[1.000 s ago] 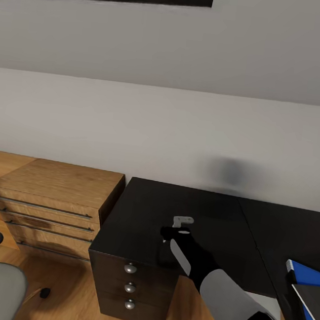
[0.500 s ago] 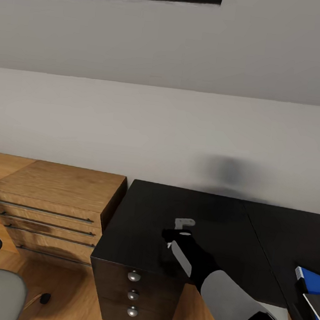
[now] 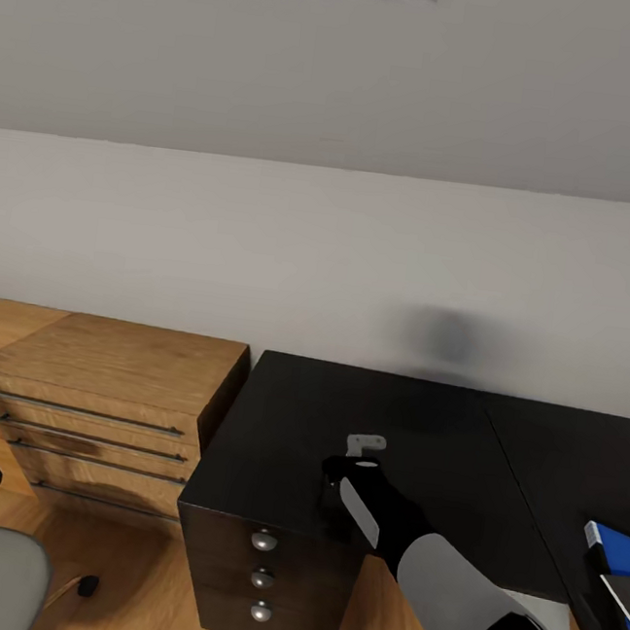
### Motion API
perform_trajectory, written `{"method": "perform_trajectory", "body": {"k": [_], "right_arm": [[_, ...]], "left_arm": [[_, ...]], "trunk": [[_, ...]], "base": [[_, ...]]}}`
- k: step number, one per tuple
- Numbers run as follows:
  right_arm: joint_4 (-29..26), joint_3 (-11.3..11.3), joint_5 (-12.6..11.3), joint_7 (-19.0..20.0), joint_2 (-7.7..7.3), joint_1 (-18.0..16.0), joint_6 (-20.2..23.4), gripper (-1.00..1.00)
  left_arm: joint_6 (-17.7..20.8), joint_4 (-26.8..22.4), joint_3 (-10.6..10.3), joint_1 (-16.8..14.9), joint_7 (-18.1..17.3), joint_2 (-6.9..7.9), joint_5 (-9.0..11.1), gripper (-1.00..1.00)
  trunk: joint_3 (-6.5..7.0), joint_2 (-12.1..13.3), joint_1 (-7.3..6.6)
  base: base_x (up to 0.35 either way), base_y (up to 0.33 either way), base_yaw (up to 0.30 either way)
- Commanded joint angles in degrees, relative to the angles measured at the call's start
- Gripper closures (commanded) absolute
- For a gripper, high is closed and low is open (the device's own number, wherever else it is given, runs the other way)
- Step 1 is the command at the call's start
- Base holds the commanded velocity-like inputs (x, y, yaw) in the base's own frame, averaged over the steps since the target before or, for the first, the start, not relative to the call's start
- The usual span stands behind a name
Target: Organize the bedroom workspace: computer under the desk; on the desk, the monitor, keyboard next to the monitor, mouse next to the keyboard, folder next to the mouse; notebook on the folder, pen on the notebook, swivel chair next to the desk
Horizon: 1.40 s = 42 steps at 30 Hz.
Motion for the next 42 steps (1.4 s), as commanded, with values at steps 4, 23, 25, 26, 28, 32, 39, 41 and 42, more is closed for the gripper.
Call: {"method": "perform_trajectory", "body": {"k": [4,23,25,26,28,32,39,41,42], "right_arm": [[0.61,0.44,-0.55,-0.52,0.04,-0.06,0.22,-1.0],[1.11,0.33,-0.55,-0.62,0.0,-0.06,0.41,-1.0],[1.11,0.34,-0.55,-0.63,0.0,-0.06,0.61,-1.0],[1.11,0.34,-0.55,-0.65,0.0,-0.06,0.89,1.0],[1.11,0.35,-0.55,-0.67,0.0,-0.06,1.12,1.0],[1.11,0.35,-0.55,-0.63,0.0,-0.06,1.43,1.0],[1.04,0.35,-0.55,-0.61,-0.03,-0.06,1.51,1.0],[1.03,0.33,-0.55,-0.61,-0.06,-0.06,1.52,1.0],[1.03,0.31,-0.59,-0.6,-0.08,-0.06,1.52,1.0]], "left_arm": [[-0.26,-0.06,-0.16,0.01,0.38,0.03,0.55,-1.0],[-0.26,-0.06,-0.09,0.0,0.14,0.02,0.55,-1.0],[-0.26,-0.06,-0.09,0.0,0.14,0.02,0.55,-1.0],[-0.26,-0.06,-0.09,0.0,0.13,0.02,0.55,-1.0],[-0.26,-0.06,-0.09,-0.01,0.13,0.02,0.55,-1.0],[-0.26,-0.06,-0.09,-0.01,0.13,0.01,0.55,-1.0],[-0.26,0.01,-0.08,0.0,0.2,0.01,0.55,-1.0],[-0.26,0.02,-0.08,0.0,0.21,0.01,0.59,-1.0],[-0.26,0.02,-0.08,0.01,0.21,0.01,0.6,-1.0]], "trunk": [[-0.41,-0.83,0.44],[-1.84,-4.04,2.2],[-1.84,-4.04,2.2],[-1.84,-4.04,2.2],[-1.84,-4.04,2.2],[-1.84,-4.04,2.2],[-1.84,-4.04,2.2],[-1.84,-4.04,2.2],[-1.84,-4.04,2.2]], "base": [[0.0,0.0,0.0],[0.0,0.0,0.0],[0.0,0.0,0.0],[0.0,0.0,0.0],[0.0,0.0,0.0],[0.0,0.0,0.0],[0.0,0.0,0.0],[0.0,0.0,0.0],[0.0,0.0,0.0]]}}
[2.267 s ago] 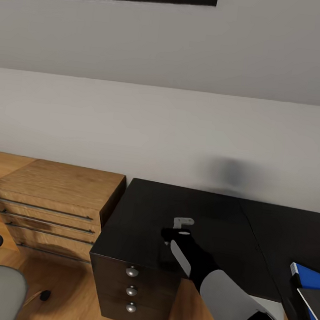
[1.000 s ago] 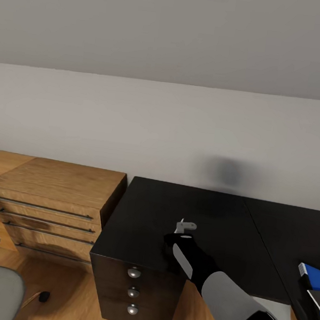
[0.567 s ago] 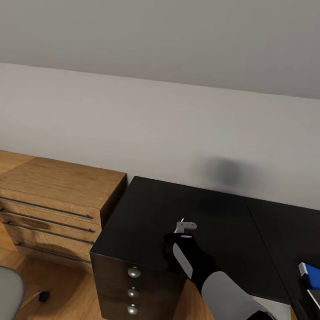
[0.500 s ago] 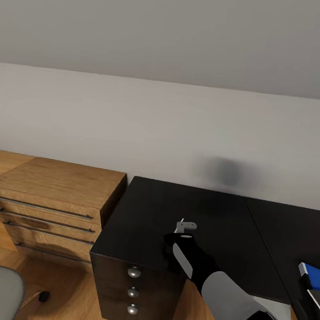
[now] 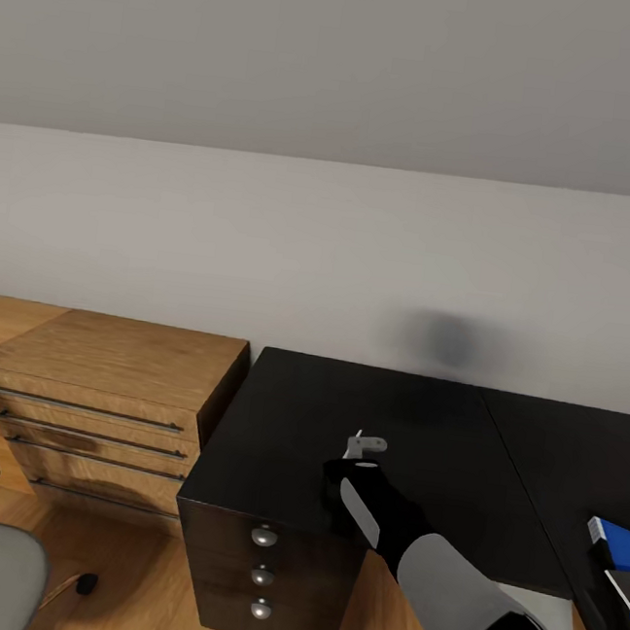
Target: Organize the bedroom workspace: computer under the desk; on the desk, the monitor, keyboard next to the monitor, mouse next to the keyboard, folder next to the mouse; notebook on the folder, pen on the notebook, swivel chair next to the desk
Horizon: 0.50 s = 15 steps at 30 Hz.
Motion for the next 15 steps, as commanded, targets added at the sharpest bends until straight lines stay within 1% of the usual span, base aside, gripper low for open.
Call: {"method": "perform_trajectory", "body": {"k": [1,4,5,7,12,15], "right_arm": [[0.64,0.42,-0.65,-0.5,-0.07,-0.03,0.62,1.0],[0.64,0.19,-0.71,-0.51,-0.06,-0.03,1.03,1.0],[0.64,-1.17,-1.32,-0.51,-0.07,-0.03,3.08,1.0],[0.59,-2.51,-1.81,-0.51,-0.07,-0.03,4.71,1.0],[0.56,-3.42,-2.11,-0.5,-0.08,-0.03,5.75,1.0],[0.55,-3.56,-2.16,-0.5,-0.08,-0.03,5.9,1.0]], "left_arm": [[-0.26,-0.06,-0.16,0.0,0.29,0.03,0.55,-1.0],[-0.26,-0.05,-0.16,0.0,0.29,0.03,0.53,-1.0],[-0.26,-0.05,-0.16,-0.01,0.3,0.03,0.56,-1.0],[-0.26,-0.05,-0.16,0.0,0.3,0.03,0.57,-1.0],[-0.26,-0.05,-0.16,0.0,0.3,0.03,0.58,-1.0],[-0.26,-0.05,-0.16,0.0,0.3,0.03,0.58,-1.0]], "trunk": [[-0.06,-0.02,0.01],[-0.06,-0.02,0.01],[-0.06,-0.02,0.01],[-0.06,-0.02,0.01],[-0.06,-0.02,0.01],[-0.06,-0.02,0.01]], "base": [[0.0,0.0,0.0],[0.0,0.0,0.0],[0.0,0.0,0.0],[0.0,0.0,0.0],[0.0,0.0,0.0],[0.0,0.0,0.0]]}}
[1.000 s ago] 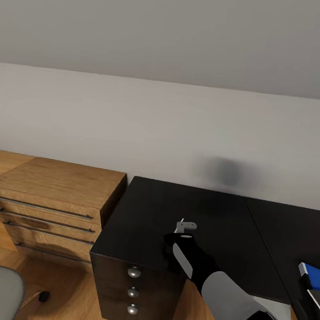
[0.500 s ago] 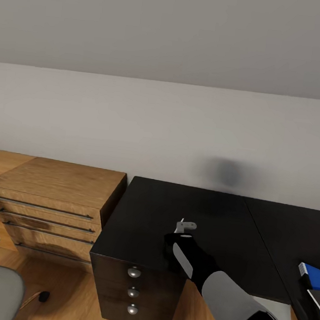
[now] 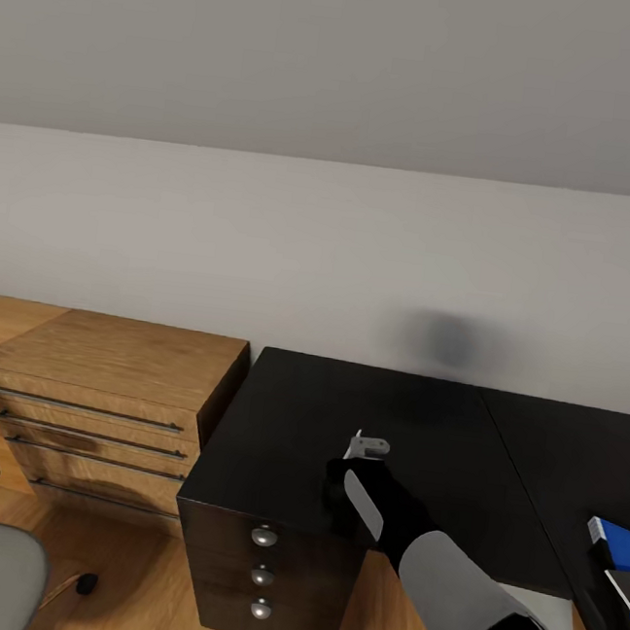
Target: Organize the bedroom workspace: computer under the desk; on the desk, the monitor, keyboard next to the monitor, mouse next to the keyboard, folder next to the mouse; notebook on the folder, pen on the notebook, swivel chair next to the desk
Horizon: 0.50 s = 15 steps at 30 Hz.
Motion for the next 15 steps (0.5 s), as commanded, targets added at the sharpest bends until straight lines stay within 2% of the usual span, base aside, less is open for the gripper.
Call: {"method": "perform_trajectory", "body": {"k": [1,9,15], "right_arm": [[2.36,0.31,-0.78,-0.49,-0.06,-0.02,0.63,1.0],[2.36,0.04,-0.92,-0.48,-0.06,-0.02,0.83,1.0],[2.19,-2.58,-2.55,-0.43,-0.06,-0.02,4.88,1.0]], "left_arm": [[-0.26,-0.04,-0.16,-0.01,0.29,0.03,0.55,-1.0],[-0.26,0.03,-0.16,-0.01,0.29,0.03,0.52,-1.0],[-0.26,0.11,-0.23,0.0,0.29,0.03,0.53,-1.0]], "trunk": [[-0.06,-0.02,0.0],[-0.06,-0.02,0.0],[-0.06,-0.02,0.0]], "base": [[0.0,0.0,0.0],[0.0,0.0,0.0],[0.0,0.0,0.0]]}}
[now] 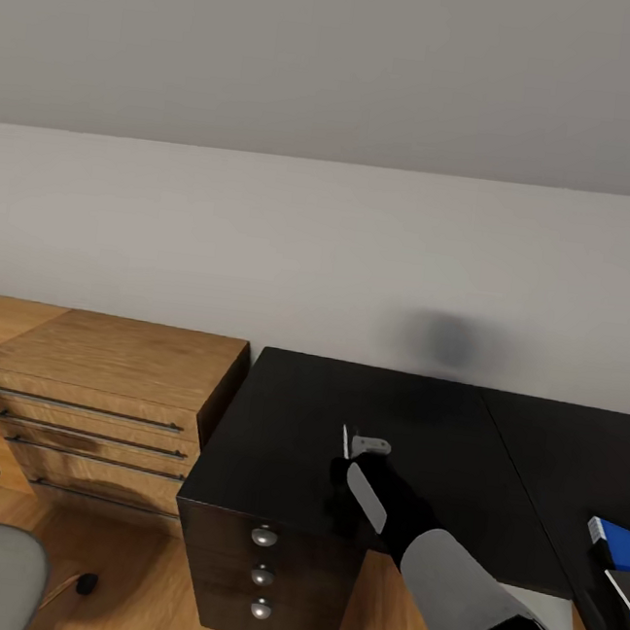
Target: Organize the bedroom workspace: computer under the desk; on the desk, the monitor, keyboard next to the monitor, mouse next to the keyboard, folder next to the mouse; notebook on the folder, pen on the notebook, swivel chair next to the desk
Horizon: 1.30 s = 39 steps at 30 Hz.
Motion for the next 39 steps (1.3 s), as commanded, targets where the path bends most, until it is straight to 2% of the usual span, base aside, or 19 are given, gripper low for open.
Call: {"method": "perform_trajectory", "body": {"k": [1,20,35,39], "right_arm": [[3.86,0.2,-1.7,-0.57,-0.04,-0.01,0.49,1.0],[3.7,-0.18,-1.94,-0.55,-0.13,-0.01,1.4,1.0],[3.55,-0.18,-1.88,-0.55,-0.14,-0.01,1.21,1.0],[0.1,-0.12,-1.81,-0.63,-0.43,0.01,1.18,1.0]], "left_arm": [[-0.26,-0.05,-0.17,0.0,0.29,0.03,0.55,-1.0],[-0.26,-0.04,-0.08,-0.01,0.27,0.1,0.48,-1.0],[-0.26,-0.09,-0.02,-0.01,0.22,0.12,0.4,-1.0],[-0.26,-0.08,-0.07,0.0,0.28,0.14,0.41,-1.0]], "trunk": [[-0.06,-0.02,0.0],[-0.06,-0.02,0.0],[2.64,5.99,-3.29],[3.35,7.6,-4.17]], "base": [[0.0,0.0,0.0],[0.0,0.0,0.0],[-0.001,0.0,0.0],[-0.157,0.0,0.0]]}}
